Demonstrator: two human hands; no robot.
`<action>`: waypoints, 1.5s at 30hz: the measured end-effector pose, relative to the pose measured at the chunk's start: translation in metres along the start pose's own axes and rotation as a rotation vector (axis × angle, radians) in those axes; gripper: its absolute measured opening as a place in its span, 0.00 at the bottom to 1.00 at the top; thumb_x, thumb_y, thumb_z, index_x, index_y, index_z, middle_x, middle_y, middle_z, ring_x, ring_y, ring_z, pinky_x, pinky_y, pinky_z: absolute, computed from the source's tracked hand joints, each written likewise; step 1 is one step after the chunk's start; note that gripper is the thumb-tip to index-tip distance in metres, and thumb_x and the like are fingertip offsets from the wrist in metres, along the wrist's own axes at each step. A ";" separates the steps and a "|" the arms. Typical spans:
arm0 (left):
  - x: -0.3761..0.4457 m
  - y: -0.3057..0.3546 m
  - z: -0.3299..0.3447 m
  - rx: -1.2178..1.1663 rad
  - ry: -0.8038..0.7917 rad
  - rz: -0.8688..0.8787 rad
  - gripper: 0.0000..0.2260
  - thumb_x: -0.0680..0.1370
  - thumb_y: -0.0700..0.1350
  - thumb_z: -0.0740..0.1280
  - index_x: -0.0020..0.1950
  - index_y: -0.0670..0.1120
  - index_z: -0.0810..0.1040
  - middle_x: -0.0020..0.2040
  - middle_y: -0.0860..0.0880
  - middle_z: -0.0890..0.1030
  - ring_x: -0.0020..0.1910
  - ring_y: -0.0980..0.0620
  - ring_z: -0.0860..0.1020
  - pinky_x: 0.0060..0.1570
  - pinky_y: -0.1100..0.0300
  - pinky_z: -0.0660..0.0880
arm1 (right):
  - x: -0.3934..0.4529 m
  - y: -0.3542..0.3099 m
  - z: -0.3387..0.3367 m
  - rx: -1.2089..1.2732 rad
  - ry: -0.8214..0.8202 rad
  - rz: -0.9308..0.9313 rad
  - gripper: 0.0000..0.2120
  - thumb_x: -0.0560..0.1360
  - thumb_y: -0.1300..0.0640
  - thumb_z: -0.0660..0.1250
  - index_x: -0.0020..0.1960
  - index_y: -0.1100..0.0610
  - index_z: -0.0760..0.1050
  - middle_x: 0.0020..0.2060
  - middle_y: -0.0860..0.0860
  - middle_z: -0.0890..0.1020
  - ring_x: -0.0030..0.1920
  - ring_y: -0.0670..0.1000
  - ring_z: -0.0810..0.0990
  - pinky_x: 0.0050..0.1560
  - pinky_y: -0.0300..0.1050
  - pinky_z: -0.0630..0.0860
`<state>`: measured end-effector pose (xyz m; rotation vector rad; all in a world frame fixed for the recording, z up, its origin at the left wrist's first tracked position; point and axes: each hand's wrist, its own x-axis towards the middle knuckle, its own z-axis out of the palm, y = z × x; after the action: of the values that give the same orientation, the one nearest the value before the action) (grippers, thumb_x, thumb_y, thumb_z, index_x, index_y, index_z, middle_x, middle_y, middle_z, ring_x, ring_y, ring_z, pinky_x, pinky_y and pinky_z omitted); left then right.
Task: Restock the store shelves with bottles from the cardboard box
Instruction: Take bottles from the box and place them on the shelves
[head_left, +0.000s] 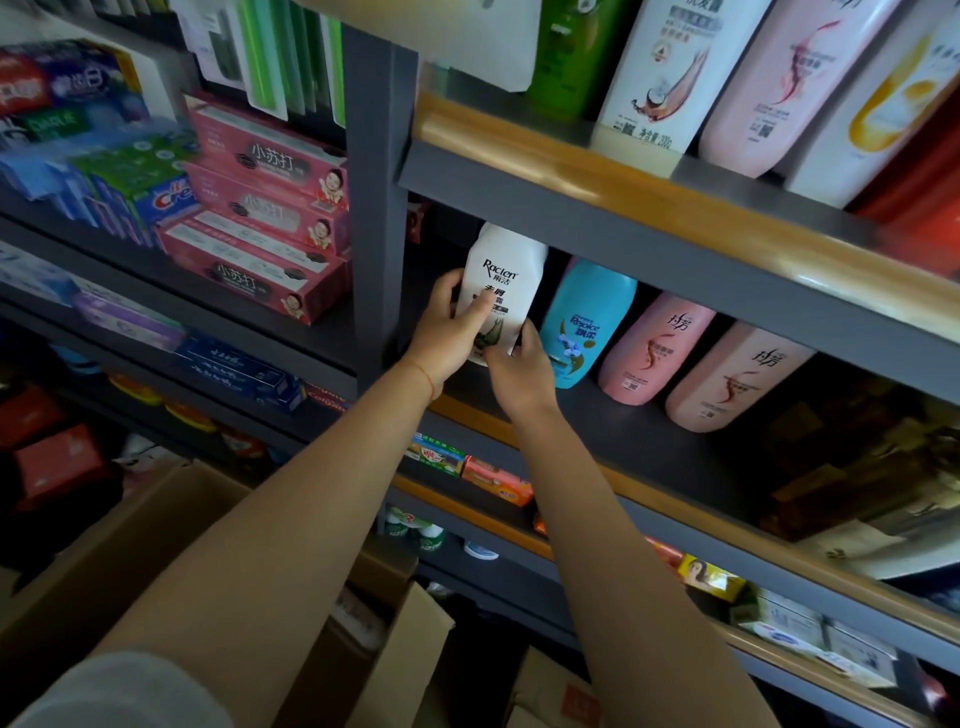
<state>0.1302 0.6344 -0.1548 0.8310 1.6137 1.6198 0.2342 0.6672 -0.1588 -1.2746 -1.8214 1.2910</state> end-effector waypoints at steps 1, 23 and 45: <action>0.000 0.000 0.000 0.004 0.003 0.000 0.22 0.81 0.52 0.66 0.74 0.55 0.66 0.63 0.51 0.80 0.60 0.52 0.79 0.57 0.50 0.80 | 0.000 0.000 0.000 -0.003 -0.003 -0.002 0.18 0.75 0.60 0.62 0.64 0.49 0.70 0.56 0.53 0.78 0.50 0.50 0.78 0.34 0.35 0.70; -0.298 -0.225 -0.208 0.546 0.670 -0.562 0.08 0.78 0.46 0.67 0.56 0.48 0.82 0.56 0.42 0.80 0.58 0.39 0.77 0.62 0.47 0.74 | -0.172 0.152 0.210 -0.095 -0.765 0.476 0.07 0.82 0.60 0.59 0.49 0.59 0.75 0.36 0.54 0.80 0.30 0.50 0.79 0.31 0.41 0.76; -0.358 -0.352 -0.296 -0.477 1.004 -0.416 0.38 0.73 0.47 0.72 0.80 0.53 0.59 0.73 0.49 0.73 0.69 0.50 0.75 0.65 0.47 0.76 | -0.210 0.414 0.451 -0.479 -0.771 0.725 0.27 0.77 0.51 0.70 0.70 0.62 0.70 0.65 0.58 0.77 0.62 0.58 0.78 0.48 0.43 0.71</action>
<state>0.0948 0.1674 -0.5017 -0.6466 1.6948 2.0847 0.0919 0.3336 -0.6951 -2.0126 -2.3943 2.0119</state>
